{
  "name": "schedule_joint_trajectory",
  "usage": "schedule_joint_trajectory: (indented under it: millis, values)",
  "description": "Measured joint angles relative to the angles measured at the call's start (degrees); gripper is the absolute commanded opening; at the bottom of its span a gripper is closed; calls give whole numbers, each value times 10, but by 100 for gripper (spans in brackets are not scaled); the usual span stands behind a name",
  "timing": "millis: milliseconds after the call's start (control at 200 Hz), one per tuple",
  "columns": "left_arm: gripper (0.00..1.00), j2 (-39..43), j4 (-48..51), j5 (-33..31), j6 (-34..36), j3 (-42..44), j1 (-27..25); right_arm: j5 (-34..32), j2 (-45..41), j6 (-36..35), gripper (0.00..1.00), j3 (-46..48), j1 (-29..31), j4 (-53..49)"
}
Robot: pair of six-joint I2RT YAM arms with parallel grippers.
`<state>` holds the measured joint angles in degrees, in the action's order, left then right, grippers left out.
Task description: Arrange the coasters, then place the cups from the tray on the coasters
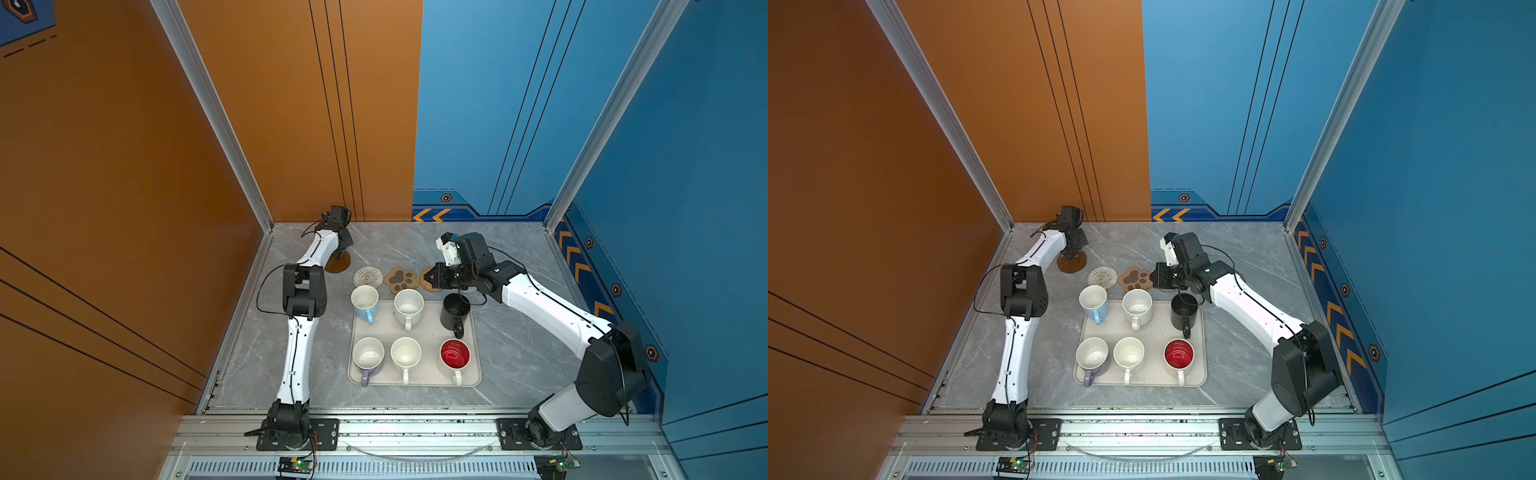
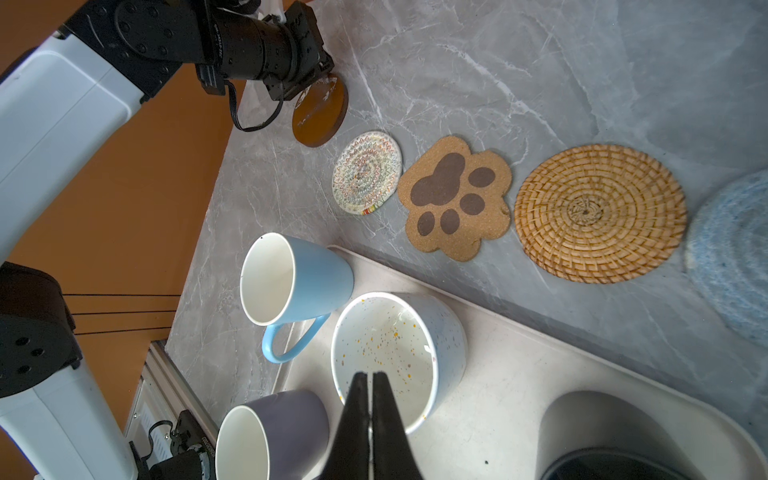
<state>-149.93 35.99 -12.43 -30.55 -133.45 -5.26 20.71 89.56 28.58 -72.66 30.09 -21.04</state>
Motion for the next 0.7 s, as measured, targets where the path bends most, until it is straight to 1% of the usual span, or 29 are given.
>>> schedule_joint_trajectory:
  millis: [701]
  values:
    - [0,102,3,0,-6,163,-15,0,-60,0,2,52,3,0]
